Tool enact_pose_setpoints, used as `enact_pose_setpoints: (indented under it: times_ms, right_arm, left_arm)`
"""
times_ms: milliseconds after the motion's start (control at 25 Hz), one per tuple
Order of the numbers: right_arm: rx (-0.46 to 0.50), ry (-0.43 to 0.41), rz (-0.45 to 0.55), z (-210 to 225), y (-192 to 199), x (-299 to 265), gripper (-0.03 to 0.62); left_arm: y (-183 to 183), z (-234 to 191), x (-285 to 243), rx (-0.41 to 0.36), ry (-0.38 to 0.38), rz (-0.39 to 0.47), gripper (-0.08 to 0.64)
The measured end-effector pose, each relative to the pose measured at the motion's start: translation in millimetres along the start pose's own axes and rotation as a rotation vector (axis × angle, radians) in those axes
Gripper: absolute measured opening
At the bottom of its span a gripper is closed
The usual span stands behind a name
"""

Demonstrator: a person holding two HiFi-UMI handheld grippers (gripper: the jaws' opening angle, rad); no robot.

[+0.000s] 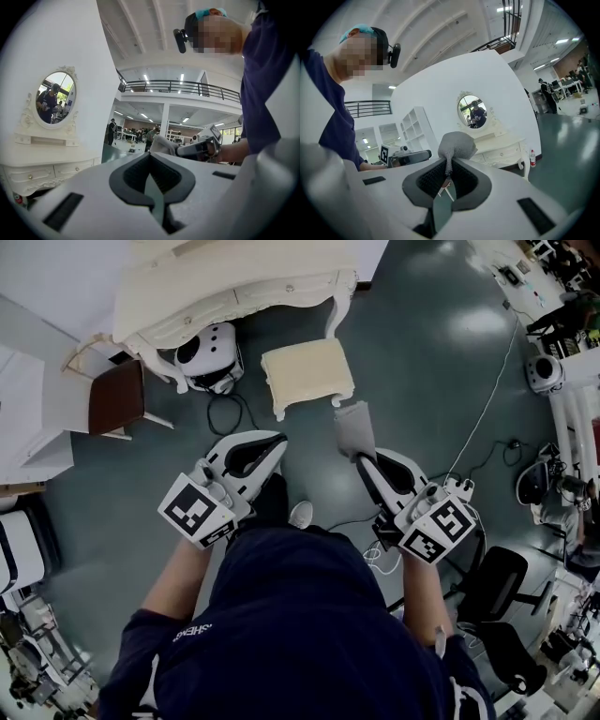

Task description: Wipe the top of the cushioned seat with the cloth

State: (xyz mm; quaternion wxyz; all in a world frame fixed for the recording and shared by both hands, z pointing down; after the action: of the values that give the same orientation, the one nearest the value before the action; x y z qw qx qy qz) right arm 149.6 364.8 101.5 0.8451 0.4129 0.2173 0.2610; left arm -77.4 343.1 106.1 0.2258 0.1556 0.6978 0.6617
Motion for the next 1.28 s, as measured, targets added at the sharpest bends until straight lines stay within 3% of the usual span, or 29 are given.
enact_pose_setpoints:
  times_ms: [960,1280]
  right_arm:
    - [-0.038,0.124,-0.032,74.6,-64.6,-179.5,0.044]
    - [-0.047,0.125,-0.089,100.0,-56.3,-228.9,0.044]
  left_arm:
    - [13.5,-203.4,-35.5,0.047,0.043,-0.040,0.008]
    - [39.3,-238.4,-28.7,0.085,-0.018,-0.064,0.008]
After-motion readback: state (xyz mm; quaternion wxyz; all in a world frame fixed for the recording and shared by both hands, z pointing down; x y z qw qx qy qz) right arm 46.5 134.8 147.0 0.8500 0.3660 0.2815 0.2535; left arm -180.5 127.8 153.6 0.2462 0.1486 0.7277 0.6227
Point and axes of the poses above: the fingertips, and each gripper's own axes: x backward along the fingers, z to its right, y out of its underside, the point moved 7 cm from there along x, backward along the fingers, and after that the axes turned 10 degrees about -x, right-handed, at the moved point
